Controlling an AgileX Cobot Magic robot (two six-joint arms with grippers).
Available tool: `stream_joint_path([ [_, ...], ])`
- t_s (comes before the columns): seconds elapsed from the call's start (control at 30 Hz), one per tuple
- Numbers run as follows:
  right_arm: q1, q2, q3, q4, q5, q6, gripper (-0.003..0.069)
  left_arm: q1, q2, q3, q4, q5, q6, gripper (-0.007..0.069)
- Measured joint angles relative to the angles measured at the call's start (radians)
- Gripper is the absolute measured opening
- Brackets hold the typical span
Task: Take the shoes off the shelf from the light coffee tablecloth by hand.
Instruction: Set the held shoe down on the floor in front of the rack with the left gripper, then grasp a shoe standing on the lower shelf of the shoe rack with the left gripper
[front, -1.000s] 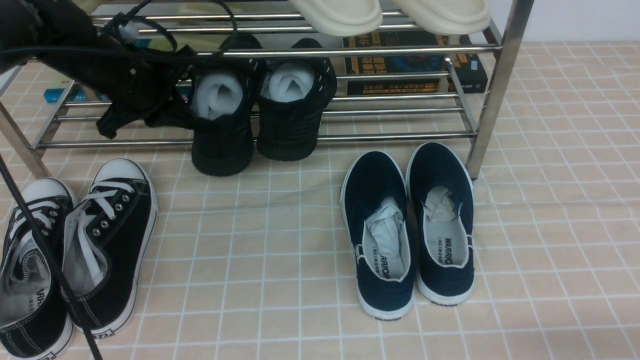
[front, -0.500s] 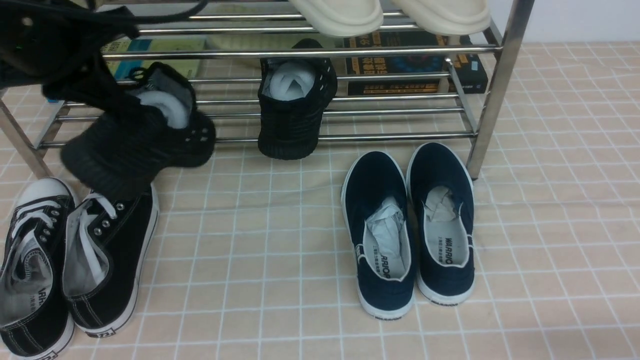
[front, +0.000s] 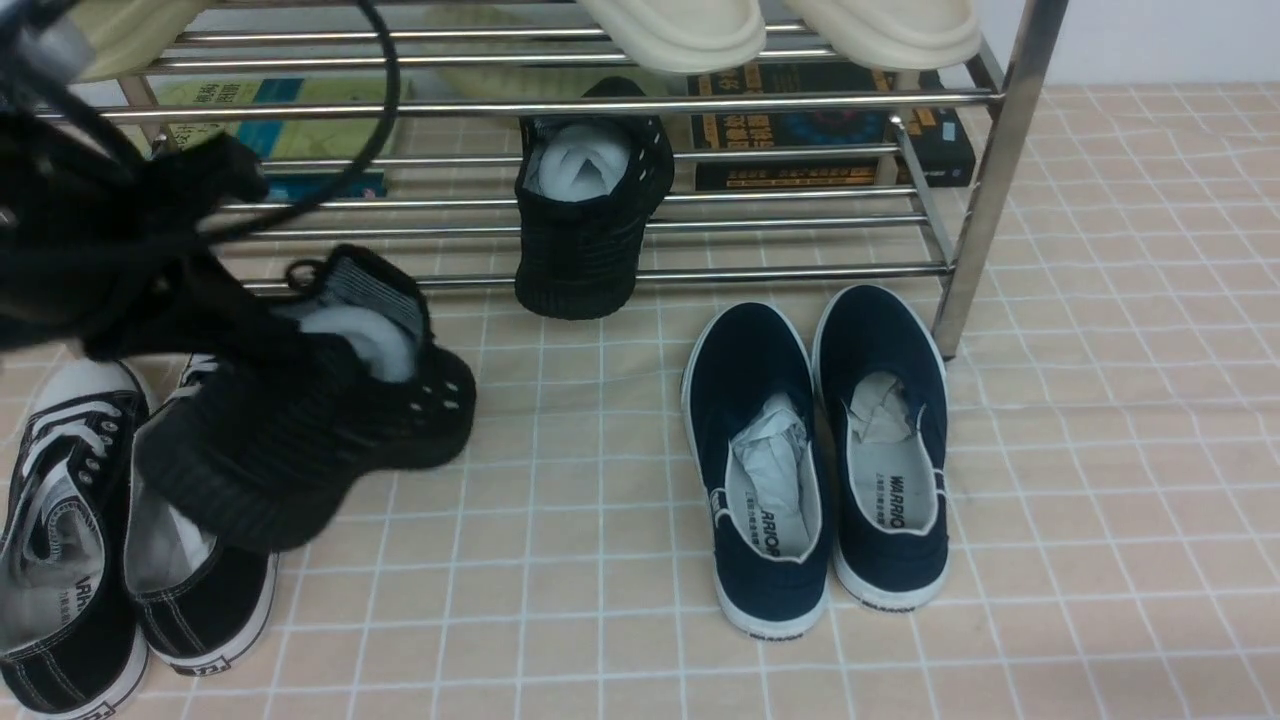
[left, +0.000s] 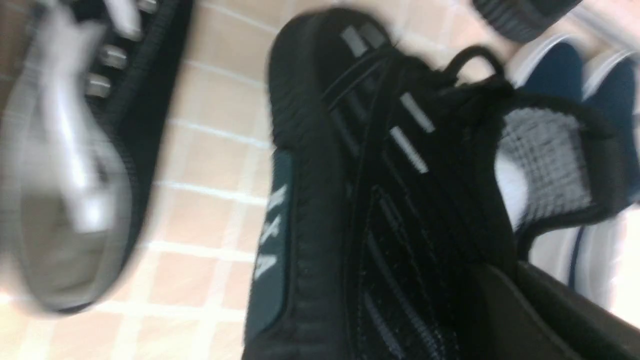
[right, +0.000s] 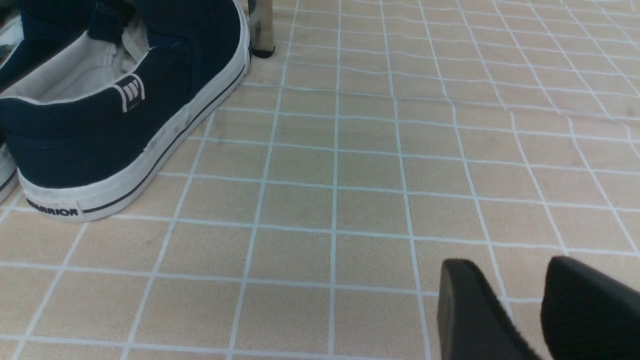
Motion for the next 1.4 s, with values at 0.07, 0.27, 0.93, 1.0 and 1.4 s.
stream_joint_path([
  [0.07,0.000,0.000,0.000,0.000,0.000,0.000,0.0239,0.000,-0.026,0.093,-0.070,-0.120,0.000,0.0022],
  [0.27,0.000,0.000,0.000,0.000,0.000,0.000,0.0239,0.000,-0.065,0.321,-0.227,-0.404,0.000,0.0022],
  [0.93,0.000,0.000,0.000,0.000,0.000,0.000,0.0239,0.000,-0.072,0.508,-0.300,-0.455,0.059,0.0132],
  [1.0,0.000,0.000,0.000,0.000,0.000,0.000,0.0239,0.000,-0.074,0.505,-0.295,-0.434,0.086,0.0209],
  [1.4,0.000,0.000,0.000,0.000,0.000,0.000,0.0239,0.000,-0.066,0.108,-0.070,-0.144,0.123,0.0236],
])
